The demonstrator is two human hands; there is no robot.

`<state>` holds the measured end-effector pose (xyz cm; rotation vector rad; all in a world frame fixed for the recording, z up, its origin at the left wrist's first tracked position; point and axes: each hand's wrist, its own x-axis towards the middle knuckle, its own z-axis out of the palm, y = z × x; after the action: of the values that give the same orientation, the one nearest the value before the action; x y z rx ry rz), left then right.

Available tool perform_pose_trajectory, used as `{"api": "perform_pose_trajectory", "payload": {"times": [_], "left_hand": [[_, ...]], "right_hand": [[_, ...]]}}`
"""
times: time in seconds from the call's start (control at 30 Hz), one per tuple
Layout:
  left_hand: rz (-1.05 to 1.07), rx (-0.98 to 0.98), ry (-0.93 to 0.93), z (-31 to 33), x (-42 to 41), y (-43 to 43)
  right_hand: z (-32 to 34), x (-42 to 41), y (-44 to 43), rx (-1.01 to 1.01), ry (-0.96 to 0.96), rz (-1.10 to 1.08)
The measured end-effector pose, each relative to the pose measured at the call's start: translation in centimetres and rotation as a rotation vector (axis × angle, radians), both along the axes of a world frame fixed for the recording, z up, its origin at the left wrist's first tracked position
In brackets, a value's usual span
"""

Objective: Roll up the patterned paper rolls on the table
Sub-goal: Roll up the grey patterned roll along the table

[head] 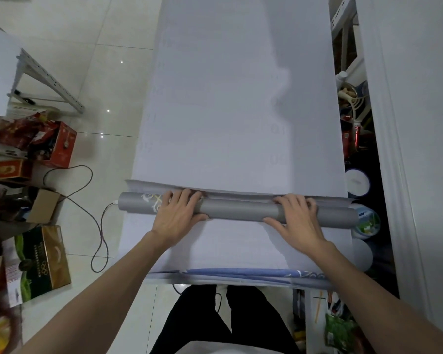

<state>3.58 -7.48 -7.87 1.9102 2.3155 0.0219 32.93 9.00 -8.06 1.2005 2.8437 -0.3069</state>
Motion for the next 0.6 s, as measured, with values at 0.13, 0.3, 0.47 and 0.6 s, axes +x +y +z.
{"api": "perform_pose_trajectory", "payload": {"times": [0.13,0.3,0.47,0.6], "left_hand": [[-0.013,0.034,-0.029,-0.1,-0.2,-0.4],[-0.033,0.054,-0.021,0.2,-0.3,0.1],[-0.054,0.068,-0.032,0.1,-1.0,1.8],[-0.133,-0.005,-0.059,-0.5,-0.1,2.4]], "right_hand": [[-0.3,0.0,0.0,-0.058,0.051,-0.023],[-0.7,-0.1,0.9,-0.077,0.051,0.032],[0.0,-0.7,2.6,-0.124,0.12,0.044],[0.5,-2.0,3.5,-0.149,0.036,0.161]]}}
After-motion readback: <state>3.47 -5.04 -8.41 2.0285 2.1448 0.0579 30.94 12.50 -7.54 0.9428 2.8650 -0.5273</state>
